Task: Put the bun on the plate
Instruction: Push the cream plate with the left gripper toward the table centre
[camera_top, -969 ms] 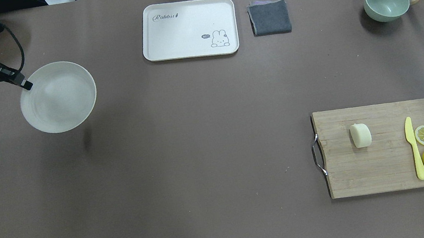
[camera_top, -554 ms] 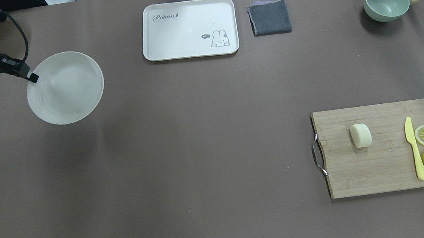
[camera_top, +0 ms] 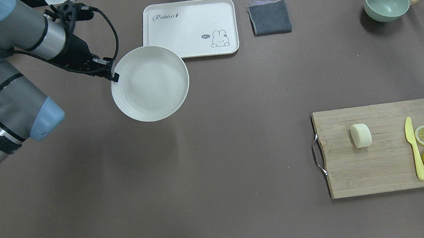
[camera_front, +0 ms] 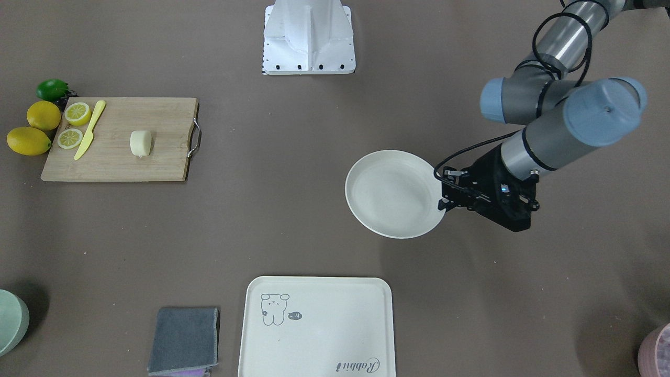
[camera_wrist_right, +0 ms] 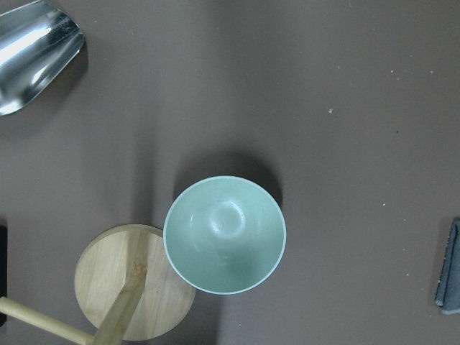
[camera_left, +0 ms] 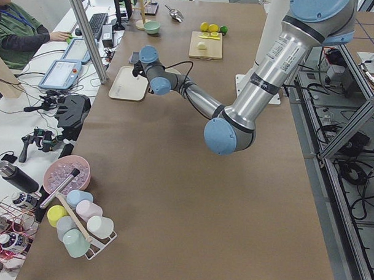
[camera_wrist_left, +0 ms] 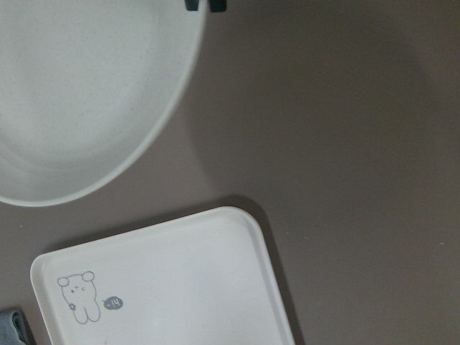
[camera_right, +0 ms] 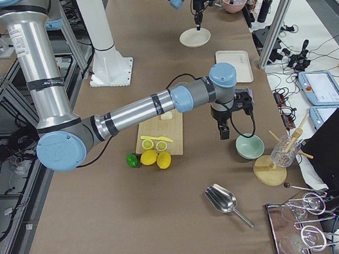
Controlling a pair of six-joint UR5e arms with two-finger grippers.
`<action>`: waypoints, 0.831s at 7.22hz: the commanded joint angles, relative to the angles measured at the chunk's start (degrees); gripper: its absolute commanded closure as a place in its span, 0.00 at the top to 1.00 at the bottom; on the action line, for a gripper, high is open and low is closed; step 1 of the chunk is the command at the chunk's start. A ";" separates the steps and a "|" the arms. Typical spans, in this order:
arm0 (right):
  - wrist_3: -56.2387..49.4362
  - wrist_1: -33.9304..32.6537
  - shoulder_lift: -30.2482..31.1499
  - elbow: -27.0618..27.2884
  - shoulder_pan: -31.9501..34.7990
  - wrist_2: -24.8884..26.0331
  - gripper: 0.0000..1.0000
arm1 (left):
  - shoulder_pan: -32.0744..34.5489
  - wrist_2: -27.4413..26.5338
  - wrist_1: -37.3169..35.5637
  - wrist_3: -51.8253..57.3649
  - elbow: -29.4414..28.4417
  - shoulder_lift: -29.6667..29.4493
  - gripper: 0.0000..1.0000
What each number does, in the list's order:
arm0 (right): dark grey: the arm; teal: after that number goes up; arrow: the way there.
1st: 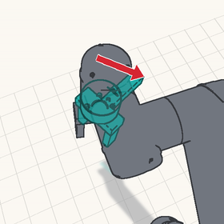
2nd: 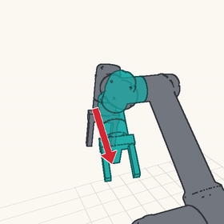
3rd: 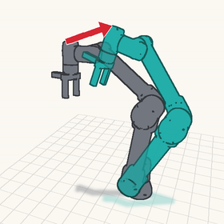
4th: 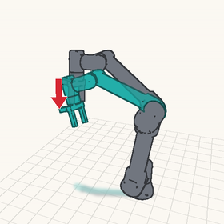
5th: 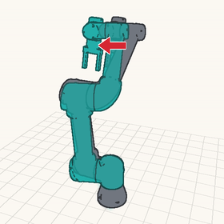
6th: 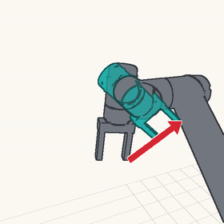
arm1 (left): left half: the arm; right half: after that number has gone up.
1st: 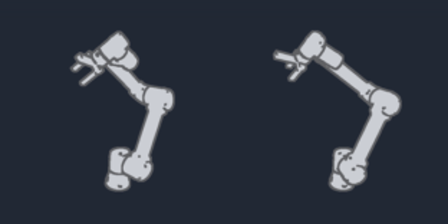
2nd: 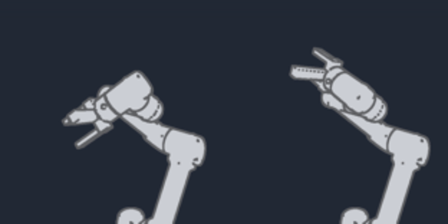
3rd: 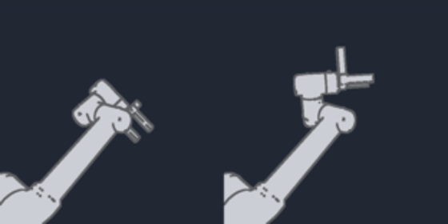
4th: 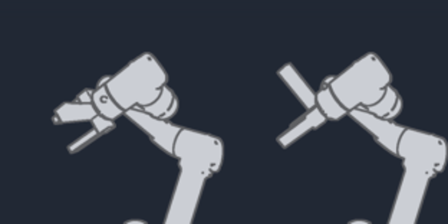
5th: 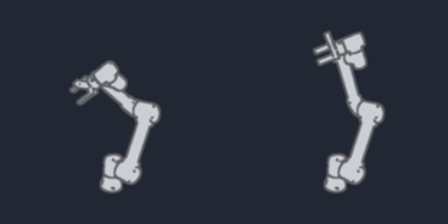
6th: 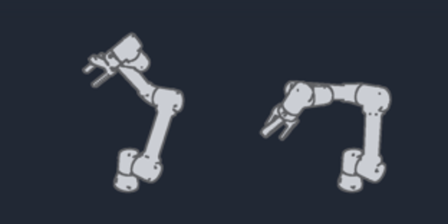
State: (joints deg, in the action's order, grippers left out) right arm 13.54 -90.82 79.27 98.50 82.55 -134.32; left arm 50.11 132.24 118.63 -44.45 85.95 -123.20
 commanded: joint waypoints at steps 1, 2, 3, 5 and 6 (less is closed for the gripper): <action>0.00 0.03 -0.08 0.03 -0.64 0.02 1.00 | -7.62 -7.14 3.00 -4.06 0.45 0.15 0.00; 0.00 0.03 -0.08 0.20 -0.73 0.02 1.00 | -10.09 -9.35 3.09 -5.72 0.97 0.24 0.00; 0.09 0.03 -0.08 0.64 -0.73 -0.06 1.00 | -11.08 -9.46 3.27 -5.74 2.20 1.63 0.00; -0.17 0.12 -0.16 1.43 -0.81 -0.06 1.00 | -15.90 -14.08 3.62 -7.23 2.73 1.73 0.00; 0.00 0.03 -1.04 1.35 -1.42 0.02 1.00 | -15.92 -14.47 4.75 -6.80 2.65 1.90 0.94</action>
State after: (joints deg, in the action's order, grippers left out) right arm 13.49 -90.75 78.91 99.68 81.62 -134.36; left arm 35.28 119.33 122.44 -51.34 88.53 -121.50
